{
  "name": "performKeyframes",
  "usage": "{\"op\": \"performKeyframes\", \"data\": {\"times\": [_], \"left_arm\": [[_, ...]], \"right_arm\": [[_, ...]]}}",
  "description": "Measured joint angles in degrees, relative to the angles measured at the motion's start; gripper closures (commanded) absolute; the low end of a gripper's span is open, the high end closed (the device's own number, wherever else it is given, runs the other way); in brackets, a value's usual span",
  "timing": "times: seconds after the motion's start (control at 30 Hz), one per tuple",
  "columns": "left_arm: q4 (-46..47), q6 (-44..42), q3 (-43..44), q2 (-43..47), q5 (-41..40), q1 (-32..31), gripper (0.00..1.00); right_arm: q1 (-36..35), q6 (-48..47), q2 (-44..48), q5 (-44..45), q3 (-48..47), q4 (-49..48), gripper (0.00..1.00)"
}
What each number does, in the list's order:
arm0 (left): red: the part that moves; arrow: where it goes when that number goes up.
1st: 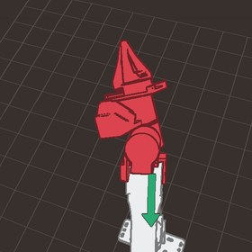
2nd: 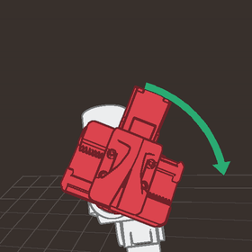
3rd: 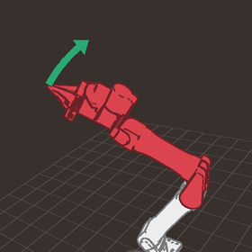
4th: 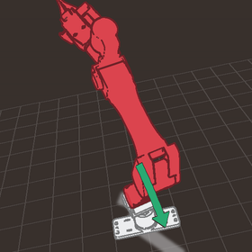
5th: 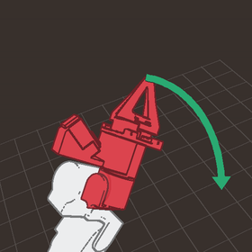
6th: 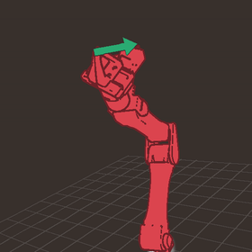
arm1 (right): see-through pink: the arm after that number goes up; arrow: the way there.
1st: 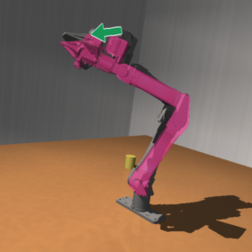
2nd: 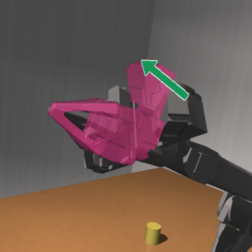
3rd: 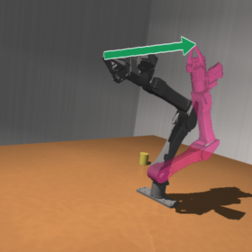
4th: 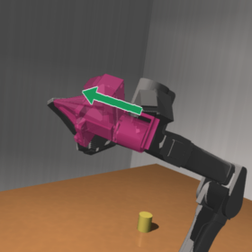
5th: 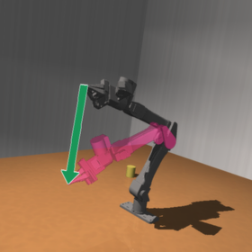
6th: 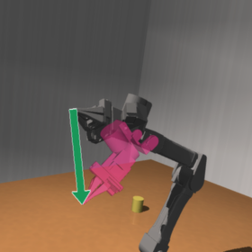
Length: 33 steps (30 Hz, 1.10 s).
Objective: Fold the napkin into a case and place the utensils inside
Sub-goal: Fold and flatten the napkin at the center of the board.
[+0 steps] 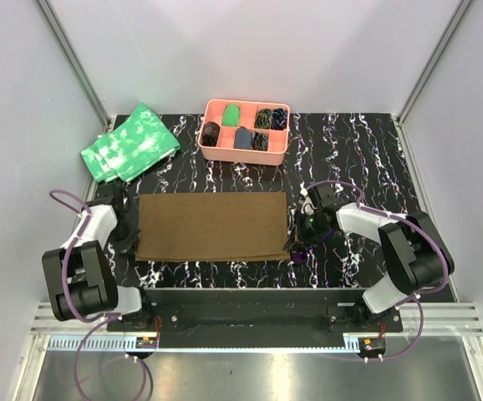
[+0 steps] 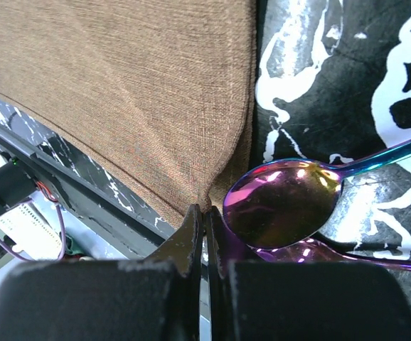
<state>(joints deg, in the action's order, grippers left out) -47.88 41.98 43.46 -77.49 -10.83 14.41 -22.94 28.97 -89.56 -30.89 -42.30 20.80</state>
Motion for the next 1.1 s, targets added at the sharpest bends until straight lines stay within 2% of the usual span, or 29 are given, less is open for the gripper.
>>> {"op": "performKeyframes", "data": {"times": [0.8, 0.83, 0.93, 0.97, 1.0, 1.07, 1.1], "left_arm": [[0.0, 0.0, 0.0, -0.8, -0.1, 0.0, 1.00], [0.0, 0.0, 0.0, -0.8, 0.0, 0.0, 0.97], [-0.1, 0.0, 0.0, -1.0, 0.2, 0.2, 0.80], [-0.1, 0.1, 0.0, -1.1, 0.4, 0.4, 0.74], [-0.1, 0.1, 0.0, -1.1, 0.7, 0.8, 0.63], [-0.2, -0.1, 0.0, -1.1, 1.2, 1.8, 0.58], [-0.3, 0.0, 0.0, -1.0, 1.4, 2.3, 0.48]], "right_arm": [[0.0, -0.2, -0.9, 0.3, 0.3, 0.7, 0.95], [0.0, -0.2, -1.1, 0.3, 0.3, 0.7, 0.95], [0.0, -0.2, -1.5, 0.3, 0.3, 0.5, 0.93], [0.0, -0.2, -1.6, 0.3, 0.3, 0.5, 0.92], [0.0, -0.2, -1.6, 0.2, 0.3, 0.5, 0.90], [0.0, -0.2, -1.6, 0.2, 0.3, 0.5, 0.86], [0.0, -0.2, -1.6, 0.2, 0.3, 0.5, 0.83]]}}
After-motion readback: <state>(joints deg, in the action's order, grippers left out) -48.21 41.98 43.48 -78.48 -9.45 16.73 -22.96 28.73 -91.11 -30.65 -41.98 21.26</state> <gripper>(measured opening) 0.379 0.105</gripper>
